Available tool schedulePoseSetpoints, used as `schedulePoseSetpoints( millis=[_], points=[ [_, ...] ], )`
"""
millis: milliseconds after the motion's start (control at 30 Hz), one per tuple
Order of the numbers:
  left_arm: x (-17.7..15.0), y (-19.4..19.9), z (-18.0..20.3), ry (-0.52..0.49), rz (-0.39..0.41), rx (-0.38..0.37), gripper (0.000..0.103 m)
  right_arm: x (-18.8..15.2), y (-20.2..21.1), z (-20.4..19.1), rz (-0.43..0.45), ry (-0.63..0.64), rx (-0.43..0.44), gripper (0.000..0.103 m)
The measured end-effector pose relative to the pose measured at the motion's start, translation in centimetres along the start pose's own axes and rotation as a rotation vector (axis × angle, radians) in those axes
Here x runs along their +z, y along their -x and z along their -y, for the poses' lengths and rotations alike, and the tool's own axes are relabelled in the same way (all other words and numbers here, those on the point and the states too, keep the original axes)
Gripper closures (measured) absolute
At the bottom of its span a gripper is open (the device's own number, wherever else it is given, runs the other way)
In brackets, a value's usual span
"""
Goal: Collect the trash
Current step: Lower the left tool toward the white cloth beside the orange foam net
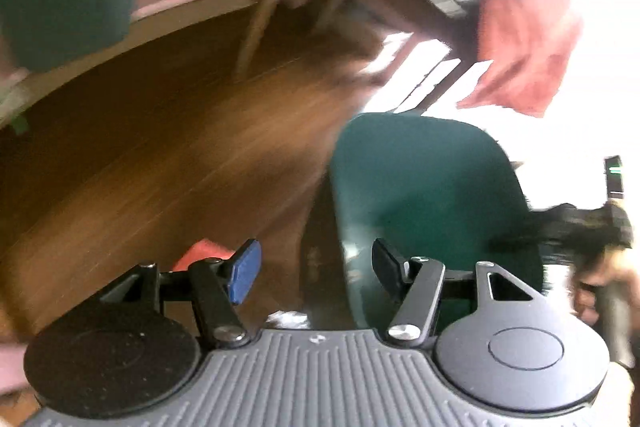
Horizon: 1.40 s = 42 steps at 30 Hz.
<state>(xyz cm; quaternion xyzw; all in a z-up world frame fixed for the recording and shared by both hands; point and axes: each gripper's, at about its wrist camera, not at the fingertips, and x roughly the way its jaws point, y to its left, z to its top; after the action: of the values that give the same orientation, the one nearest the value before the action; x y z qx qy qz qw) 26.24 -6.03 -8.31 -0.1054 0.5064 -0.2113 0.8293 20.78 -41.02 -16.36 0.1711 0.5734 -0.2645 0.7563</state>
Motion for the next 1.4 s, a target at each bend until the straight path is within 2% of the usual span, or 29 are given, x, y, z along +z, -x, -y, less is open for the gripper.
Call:
schedulePoseSetpoints(
  millis=[67, 133, 233, 367, 433, 500, 600, 733, 800, 967, 1067, 1200, 1233, 1267, 1333, 1400],
  points=[
    [-0.1, 0.0, 0.2, -0.026, 0.022, -0.001, 0.039, 0.5, -0.3, 1.3, 0.008, -0.025, -0.005, 0.090],
    [-0.8, -1.5, 0.3, -0.062, 0.002, 0.057, 0.037, 1.1, -1.0, 3.1, 0.005, -0.063, -0.014, 0.090],
    [-2.3, -5.6, 0.1, -0.085, -0.092, 0.096, 0.037, 1.7, -2.5, 5.4, -0.001, -0.112, -0.009, 0.089],
    [-5.5, -14.4, 0.1, -0.163, -0.263, 0.124, 0.037, 2.3, -4.4, 7.2, -0.005, -0.155, 0.011, 0.087],
    [-6.9, -18.6, -0.5, -0.122, -0.348, 0.118, 0.037, 2.6, -5.4, 8.0, -0.004, -0.167, 0.020, 0.087],
    [-8.2, -21.5, -0.8, -0.092, -0.386, 0.088, 0.037, 2.8, -6.3, 8.6, -0.010, -0.163, 0.023, 0.089],
    [-9.4, -25.2, -0.3, -0.095, -0.400, 0.086, 0.037, 3.1, -7.0, 9.7, -0.003, -0.176, 0.052, 0.089],
    [-9.1, -29.1, -2.2, 0.114, -0.422, 0.075, 0.034, 2.8, -7.0, 10.1, 0.028, -0.159, 0.076, 0.090],
    [-8.8, -31.2, -3.0, 0.204, -0.432, 0.108, 0.034, 2.7, -7.3, 10.7, 0.045, -0.168, 0.096, 0.091],
    [-8.4, -35.5, -4.5, 0.427, -0.446, 0.136, 0.034, 1.9, -8.0, 12.0, 0.081, -0.195, 0.131, 0.093],
    [-9.0, -37.6, -4.3, 0.468, -0.474, 0.170, 0.034, 1.5, -7.7, 12.1, 0.110, -0.183, 0.143, 0.092],
    [-10.4, -38.8, -3.1, 0.423, -0.506, 0.241, 0.036, 1.0, -7.5, 12.1, 0.128, -0.169, 0.148, 0.092],
    [-10.8, -38.9, -2.9, 0.420, -0.512, 0.255, 0.044, 0.9, -7.5, 12.1, 0.130, -0.165, 0.147, 0.093],
    [-11.0, -39.0, -2.7, 0.420, -0.523, 0.264, 0.059, 0.9, -7.6, 12.0, 0.132, -0.160, 0.145, 0.093],
    [-11.7, -38.8, -2.4, 0.417, -0.543, 0.277, 0.073, 1.0, -7.7, 11.9, 0.134, -0.153, 0.141, 0.093],
    [-12.0, -38.3, -2.0, 0.386, -0.541, 0.298, 0.077, 1.0, -7.8, 11.6, 0.135, -0.146, 0.134, 0.093]
  ],
)
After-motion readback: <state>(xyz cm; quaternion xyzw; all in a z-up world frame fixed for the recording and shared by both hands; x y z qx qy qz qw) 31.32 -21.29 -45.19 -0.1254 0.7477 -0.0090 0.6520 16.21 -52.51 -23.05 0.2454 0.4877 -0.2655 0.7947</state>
